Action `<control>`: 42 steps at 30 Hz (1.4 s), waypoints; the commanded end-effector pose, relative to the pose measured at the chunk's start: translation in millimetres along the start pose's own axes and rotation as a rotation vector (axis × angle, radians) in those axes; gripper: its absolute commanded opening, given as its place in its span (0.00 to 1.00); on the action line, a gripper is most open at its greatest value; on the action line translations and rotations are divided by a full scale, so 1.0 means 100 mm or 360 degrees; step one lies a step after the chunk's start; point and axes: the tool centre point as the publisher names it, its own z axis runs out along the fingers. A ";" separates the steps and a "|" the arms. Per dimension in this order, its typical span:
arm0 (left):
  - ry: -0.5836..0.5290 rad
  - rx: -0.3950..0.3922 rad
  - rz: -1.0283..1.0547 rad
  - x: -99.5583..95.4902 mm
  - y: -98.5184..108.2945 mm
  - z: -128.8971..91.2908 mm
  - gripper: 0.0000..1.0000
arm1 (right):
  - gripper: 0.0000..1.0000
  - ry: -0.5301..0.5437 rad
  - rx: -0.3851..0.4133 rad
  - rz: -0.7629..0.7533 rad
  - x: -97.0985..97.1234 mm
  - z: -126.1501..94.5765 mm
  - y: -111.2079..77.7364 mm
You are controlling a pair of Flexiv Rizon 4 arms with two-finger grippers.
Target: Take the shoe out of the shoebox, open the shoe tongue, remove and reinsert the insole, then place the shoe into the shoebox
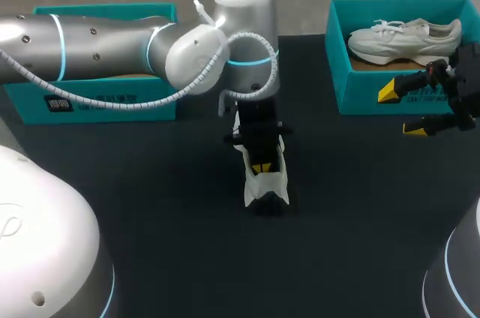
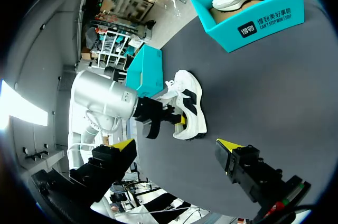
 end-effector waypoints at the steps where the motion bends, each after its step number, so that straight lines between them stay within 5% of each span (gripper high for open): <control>1: -0.0025 -0.0078 0.0006 -0.01 -0.08 -0.13 0.00 | 1.00 -0.0004 -0.0003 0.0002 0.00 0.00 -0.01; 6: -0.0072 -0.0127 0.0031 -0.08 -0.08 -0.24 0.00 | 1.00 -0.0004 -0.0003 0.0002 0.00 0.00 -0.01; 29: 0.0011 -0.0208 0.0090 -0.15 -0.01 0.27 0.00 | 1.00 -0.0004 -0.0003 0.0002 0.00 0.00 -0.01; 33: 0.0074 -0.0328 0.0074 -0.12 -0.01 0.25 0.00 | 1.00 -0.0004 -0.0003 0.0002 0.00 0.00 -0.01; 42: 0.0097 -0.0656 0.0030 -0.07 0.05 -0.18 0.00 | 1.00 -0.0004 -0.0003 0.0002 0.00 0.00 -0.01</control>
